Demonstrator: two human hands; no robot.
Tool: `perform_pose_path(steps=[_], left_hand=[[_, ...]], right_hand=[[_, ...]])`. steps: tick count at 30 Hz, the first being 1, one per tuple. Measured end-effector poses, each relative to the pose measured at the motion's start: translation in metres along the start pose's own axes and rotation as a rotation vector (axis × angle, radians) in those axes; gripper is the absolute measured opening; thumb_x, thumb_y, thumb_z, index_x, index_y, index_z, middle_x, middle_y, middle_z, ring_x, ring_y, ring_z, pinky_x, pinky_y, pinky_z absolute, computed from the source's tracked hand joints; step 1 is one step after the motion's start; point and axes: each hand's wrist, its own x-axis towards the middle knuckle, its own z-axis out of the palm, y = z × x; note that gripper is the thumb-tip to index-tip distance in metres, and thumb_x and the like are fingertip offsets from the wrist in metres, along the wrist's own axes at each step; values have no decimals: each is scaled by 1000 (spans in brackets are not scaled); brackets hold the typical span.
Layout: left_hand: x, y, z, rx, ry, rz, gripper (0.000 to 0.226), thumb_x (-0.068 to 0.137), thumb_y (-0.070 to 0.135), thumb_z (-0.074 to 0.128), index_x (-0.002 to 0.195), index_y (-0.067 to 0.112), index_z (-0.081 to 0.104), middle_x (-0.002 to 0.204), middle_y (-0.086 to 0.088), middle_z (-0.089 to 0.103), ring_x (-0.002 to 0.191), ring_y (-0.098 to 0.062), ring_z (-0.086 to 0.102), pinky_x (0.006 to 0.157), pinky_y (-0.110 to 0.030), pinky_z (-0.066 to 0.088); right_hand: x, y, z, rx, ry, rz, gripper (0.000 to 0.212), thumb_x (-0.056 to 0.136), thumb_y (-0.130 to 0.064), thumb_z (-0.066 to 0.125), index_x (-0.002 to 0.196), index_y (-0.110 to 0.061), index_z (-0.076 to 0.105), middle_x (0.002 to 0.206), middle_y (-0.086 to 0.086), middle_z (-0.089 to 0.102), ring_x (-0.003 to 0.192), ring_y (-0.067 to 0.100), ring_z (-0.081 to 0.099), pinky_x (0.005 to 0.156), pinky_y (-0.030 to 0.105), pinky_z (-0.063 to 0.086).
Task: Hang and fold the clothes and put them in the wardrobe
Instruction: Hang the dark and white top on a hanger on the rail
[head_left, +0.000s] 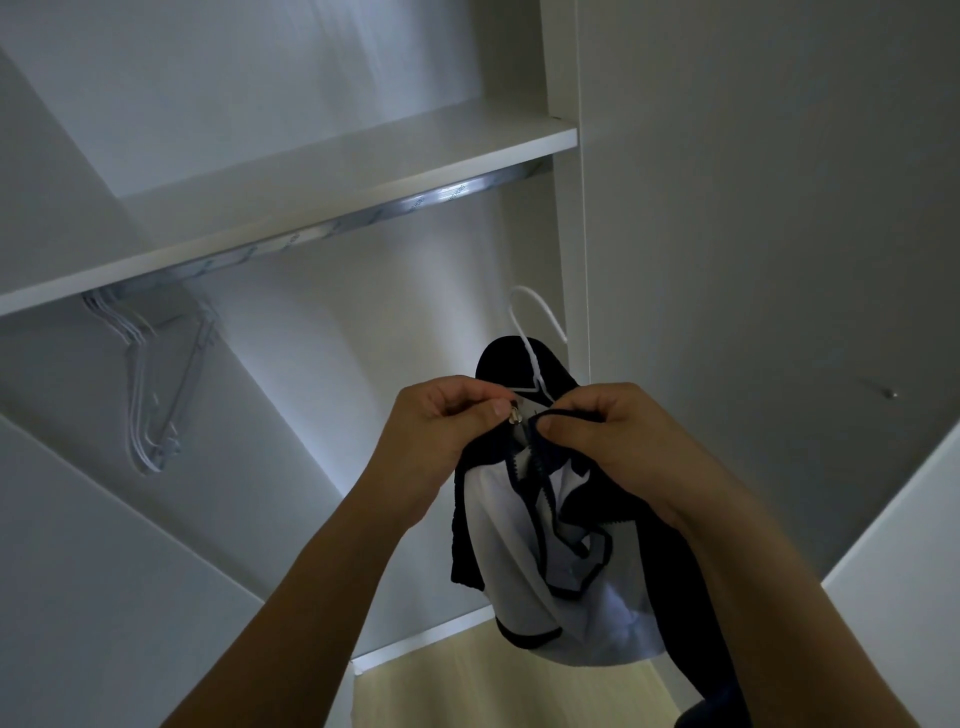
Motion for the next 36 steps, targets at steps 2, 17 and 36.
perform_pose_path(steps=[2,17,36], left_hand=[[-1,0,0,5,-14,-10,15,87,1,66,91,12,77,87,-11,76,82,-21,73,72,-22,56],[-14,-3,3,726,125,321,11,92,17,65,95,22,74,88,9,73,81,-5,67,79,-25,53],[-39,-39,-3,1420,-235,904,29,54,1,80,77,11,66,72,-3,62,64,-18,57,65,-26,48]], right_hand=[[-1,0,0,1,7,-1,15,88,-15,68,75,-17,75,72,10,72,55,12,59,52,18,48],[1,0,16,202,127,-25,14,91,-12,64,83,-14,76,72,0,73,63,7,68,57,14,49],[28,10,31,345,340,30,12,89,-16,68,81,-21,76,82,2,75,83,20,71,75,30,57]])
